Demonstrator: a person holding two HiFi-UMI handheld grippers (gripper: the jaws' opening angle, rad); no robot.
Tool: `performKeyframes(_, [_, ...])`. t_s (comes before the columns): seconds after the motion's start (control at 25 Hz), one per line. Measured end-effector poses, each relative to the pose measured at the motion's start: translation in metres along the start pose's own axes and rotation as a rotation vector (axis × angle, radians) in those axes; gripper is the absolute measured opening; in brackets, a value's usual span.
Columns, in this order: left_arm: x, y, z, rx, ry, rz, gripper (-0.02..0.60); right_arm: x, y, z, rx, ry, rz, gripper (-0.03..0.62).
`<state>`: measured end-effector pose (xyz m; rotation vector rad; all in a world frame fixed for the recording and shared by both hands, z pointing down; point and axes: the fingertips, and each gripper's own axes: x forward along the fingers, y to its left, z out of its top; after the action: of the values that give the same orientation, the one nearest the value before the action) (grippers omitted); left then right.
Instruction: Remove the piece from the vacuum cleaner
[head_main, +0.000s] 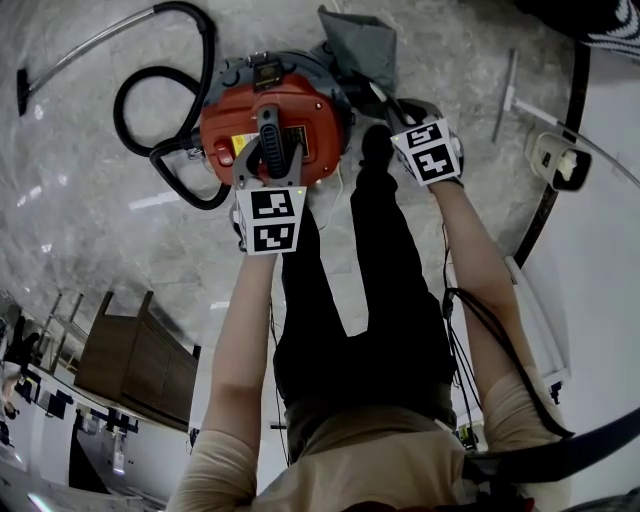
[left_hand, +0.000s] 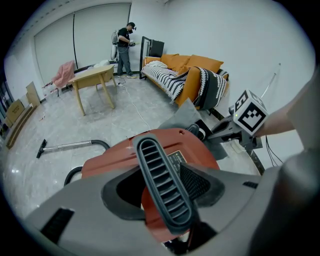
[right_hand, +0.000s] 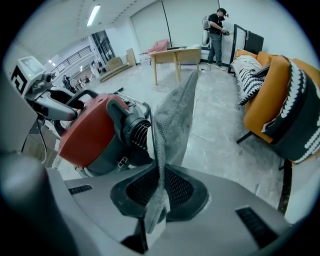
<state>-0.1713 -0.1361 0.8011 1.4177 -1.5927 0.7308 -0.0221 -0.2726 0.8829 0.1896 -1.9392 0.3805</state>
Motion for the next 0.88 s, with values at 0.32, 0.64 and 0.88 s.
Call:
performKeyframes(0.32, [0.0, -0.0003, -0.0005, 0.002, 0.003, 0.005, 0.219, 0.0029, -0.0015, -0.0019, -0.041, 0.018, 0.004, 0.04])
performKeyframes(0.64, [0.0005, 0.0001, -0.0008, 0.005, 0.003, 0.011, 0.219, 0.0064, -0.0038, -0.0026, -0.06, 0.023, 0.007, 0.04])
performKeyframes(0.88, [0.0006, 0.0002, -0.0008, 0.006, 0.005, 0.013, 0.219, 0.0088, -0.0054, -0.0031, -0.063, 0.029, 0.004, 0.035])
